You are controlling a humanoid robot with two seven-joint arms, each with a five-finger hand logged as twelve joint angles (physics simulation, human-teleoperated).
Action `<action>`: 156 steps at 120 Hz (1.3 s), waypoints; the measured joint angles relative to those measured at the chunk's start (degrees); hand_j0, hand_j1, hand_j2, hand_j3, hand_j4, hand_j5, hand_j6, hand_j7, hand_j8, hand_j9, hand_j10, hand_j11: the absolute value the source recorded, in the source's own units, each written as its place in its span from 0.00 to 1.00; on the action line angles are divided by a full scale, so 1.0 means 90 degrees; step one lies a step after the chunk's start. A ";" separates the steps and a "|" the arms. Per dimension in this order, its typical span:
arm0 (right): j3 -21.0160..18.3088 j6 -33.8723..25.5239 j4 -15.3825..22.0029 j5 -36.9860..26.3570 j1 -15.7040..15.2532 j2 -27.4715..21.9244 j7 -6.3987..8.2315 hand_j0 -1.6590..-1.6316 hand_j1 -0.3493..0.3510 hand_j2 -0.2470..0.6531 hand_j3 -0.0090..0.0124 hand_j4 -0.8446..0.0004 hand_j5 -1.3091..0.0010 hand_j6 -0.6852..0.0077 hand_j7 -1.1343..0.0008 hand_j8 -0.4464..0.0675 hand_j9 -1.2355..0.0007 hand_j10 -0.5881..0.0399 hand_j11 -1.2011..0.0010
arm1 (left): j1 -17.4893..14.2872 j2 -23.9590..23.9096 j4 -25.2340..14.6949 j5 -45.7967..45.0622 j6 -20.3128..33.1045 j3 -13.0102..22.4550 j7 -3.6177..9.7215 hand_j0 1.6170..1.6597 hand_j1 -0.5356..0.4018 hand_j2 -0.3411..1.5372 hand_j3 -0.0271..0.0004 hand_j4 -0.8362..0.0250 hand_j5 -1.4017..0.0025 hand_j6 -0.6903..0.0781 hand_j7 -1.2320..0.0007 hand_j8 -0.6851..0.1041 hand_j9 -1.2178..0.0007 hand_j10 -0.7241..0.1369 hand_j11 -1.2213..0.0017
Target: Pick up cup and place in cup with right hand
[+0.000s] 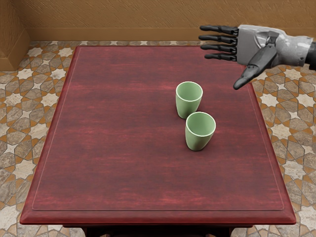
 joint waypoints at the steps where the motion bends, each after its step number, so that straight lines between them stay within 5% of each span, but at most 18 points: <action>1: -0.0001 0.0000 0.0002 -0.0004 0.0001 0.0033 -0.0044 0.04 0.04 0.27 0.42 0.97 0.98 0.96 0.97 0.83 0.98 0.90 0.98 | 0.0000 0.0000 0.0000 0.0000 0.0000 0.0000 0.0000 0.96 0.94 0.18 0.98 0.97 1.00 0.90 1.00 0.87 1.00 0.84 1.00; 11: 0.0069 0.0000 0.0000 -0.0281 0.0025 0.0420 -0.0553 0.04 0.04 0.27 0.42 0.97 0.98 0.96 0.97 0.83 0.98 0.90 0.98 | 0.0000 0.0000 0.0000 -0.0001 0.0000 0.0000 -0.0001 0.96 0.94 0.18 0.98 0.97 1.00 0.90 1.00 0.87 1.00 0.84 1.00; 23: 0.0127 0.0001 -0.0003 -0.1577 0.0372 0.0938 -0.1212 0.04 0.04 0.27 0.42 0.97 0.98 0.96 0.97 0.83 0.98 0.90 0.98 | 0.0000 0.0000 0.0000 -0.0001 0.0000 0.0000 0.0000 0.96 0.94 0.18 0.98 0.97 1.00 0.90 1.00 0.87 1.00 0.84 1.00; 36: 0.0122 -0.0193 -0.0004 -0.3377 0.0970 0.1522 -0.1728 0.04 0.03 0.27 0.42 0.98 0.98 0.96 0.98 0.83 0.98 0.90 0.98 | 0.0000 0.0000 0.0000 0.0000 0.0000 0.0000 0.0000 0.96 0.94 0.18 0.98 0.97 1.00 0.90 1.00 0.87 1.00 0.84 1.00; 46: 0.0107 -0.0514 -0.0005 -0.4156 0.1256 0.1890 -0.1941 0.04 0.03 0.27 0.42 0.98 0.98 0.96 0.98 0.83 0.98 0.91 0.98 | 0.0000 0.0000 0.0000 0.0001 0.0000 0.0001 0.0000 0.96 0.94 0.18 0.98 0.97 1.00 0.90 1.00 0.87 1.00 0.84 1.00; 82: -0.0648 -0.2059 -0.0528 -0.5995 0.1497 0.2977 -0.2104 0.04 0.16 0.25 0.42 0.89 0.91 0.85 0.89 0.68 0.90 0.79 0.90 | 0.0000 0.0000 0.0000 -0.0001 0.0000 0.0001 0.0000 0.96 0.94 0.18 0.99 0.97 1.00 0.90 1.00 0.87 1.00 0.84 1.00; 114: -0.1194 -0.2663 -0.0500 -0.6291 0.1317 0.3120 -0.2113 0.04 0.33 0.23 0.42 0.77 0.81 0.71 0.78 0.49 0.80 0.63 0.79 | 0.0000 0.0000 0.0000 0.0000 0.0000 0.0001 0.0000 0.96 0.94 0.18 0.99 0.97 1.00 0.90 1.00 0.87 1.00 0.84 1.00; 156: -0.1370 -0.2789 -0.0286 -0.6343 0.1174 0.3076 -0.2114 0.04 0.38 0.23 0.42 0.74 0.78 0.67 0.75 0.43 0.77 0.58 0.76 | 0.0000 0.0000 0.0000 -0.0001 0.0000 0.0001 0.0000 0.96 0.94 0.18 0.99 0.97 1.00 0.90 1.00 0.87 1.00 0.84 1.00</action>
